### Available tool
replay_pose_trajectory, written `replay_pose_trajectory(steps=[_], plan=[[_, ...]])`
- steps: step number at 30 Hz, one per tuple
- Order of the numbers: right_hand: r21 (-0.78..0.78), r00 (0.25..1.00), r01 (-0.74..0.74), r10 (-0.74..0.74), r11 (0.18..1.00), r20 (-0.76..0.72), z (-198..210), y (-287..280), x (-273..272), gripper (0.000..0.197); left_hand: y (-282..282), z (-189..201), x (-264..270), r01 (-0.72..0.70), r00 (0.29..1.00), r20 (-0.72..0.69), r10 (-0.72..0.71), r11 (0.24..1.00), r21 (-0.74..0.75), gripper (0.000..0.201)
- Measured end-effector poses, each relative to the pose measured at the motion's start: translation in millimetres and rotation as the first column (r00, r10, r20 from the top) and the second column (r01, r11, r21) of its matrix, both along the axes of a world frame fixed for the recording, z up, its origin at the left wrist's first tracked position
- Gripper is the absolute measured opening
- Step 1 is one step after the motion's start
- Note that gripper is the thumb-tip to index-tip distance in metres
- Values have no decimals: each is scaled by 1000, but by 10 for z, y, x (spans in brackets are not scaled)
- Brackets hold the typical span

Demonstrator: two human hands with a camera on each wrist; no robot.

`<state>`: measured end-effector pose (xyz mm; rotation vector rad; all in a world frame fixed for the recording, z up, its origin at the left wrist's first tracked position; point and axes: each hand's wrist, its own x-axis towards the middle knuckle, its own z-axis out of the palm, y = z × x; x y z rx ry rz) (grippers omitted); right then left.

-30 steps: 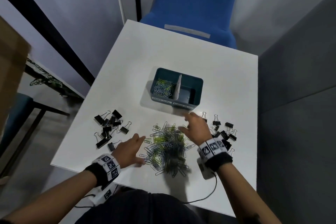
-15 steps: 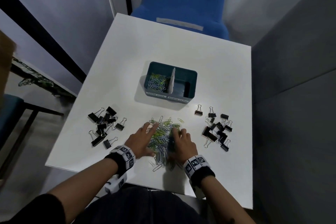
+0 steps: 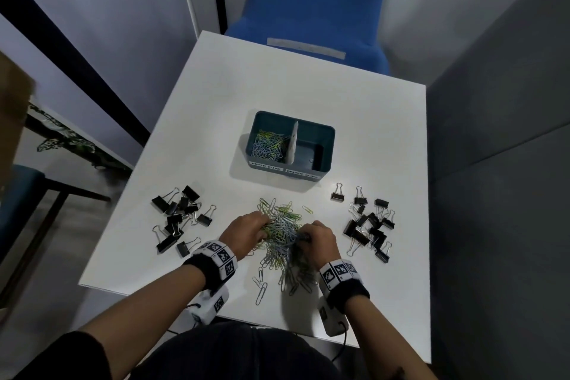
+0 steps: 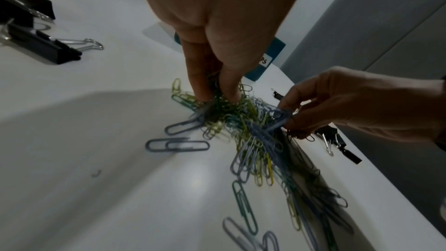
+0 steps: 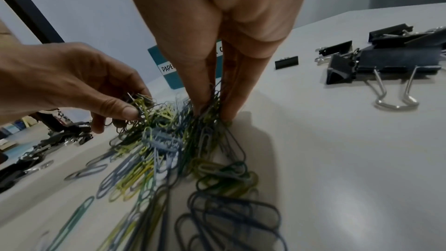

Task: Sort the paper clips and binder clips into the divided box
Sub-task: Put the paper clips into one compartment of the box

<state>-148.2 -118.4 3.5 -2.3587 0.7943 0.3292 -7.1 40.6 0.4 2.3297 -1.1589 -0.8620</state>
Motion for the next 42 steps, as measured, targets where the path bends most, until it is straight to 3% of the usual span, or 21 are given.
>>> replay_pose_trajectory(steps=[4, 8, 18, 24, 28, 32, 37, 42], plan=[[-34, 998, 14, -12, 999, 55, 53, -52, -38, 14, -19, 123, 52, -56, 998, -44, 51, 990, -133, 4], [-24, 996, 5, -3, 1000, 93, 196, -99, -51, 10, -67, 336, 160, -123, 992, -71, 108, 954, -274, 6], [-16, 983, -10, 13, 1000, 181, 763, -235, 60, 8, -754, 1129, 933, -201, 959, 77, 273, 846, -495, 17], [-4, 951, -65, 63, 998, 304, 1317, -336, 364, 13, -847, 985, 1134, -256, 943, 133, 306, 919, -299, 47], [-12, 909, -82, 79, 997, 410, 1746, -447, 728, 15, -477, 665, 837, -248, 952, 132, 276, 949, -196, 25], [-55, 854, -85, 101, 995, 511, 2050, -568, 1200, 16, -98, 340, 470, -181, 977, 113, 178, 983, 17, 23], [-153, 888, -90, 148, 984, 435, 1924, -648, 1755, 10, 166, 114, 164, -72, 990, 135, 47, 979, 189, 43], [-203, 941, -121, 177, 972, 288, 1556, -603, 1675, 20, 207, -51, 96, -39, 990, 141, 1, 962, 272, 77]])
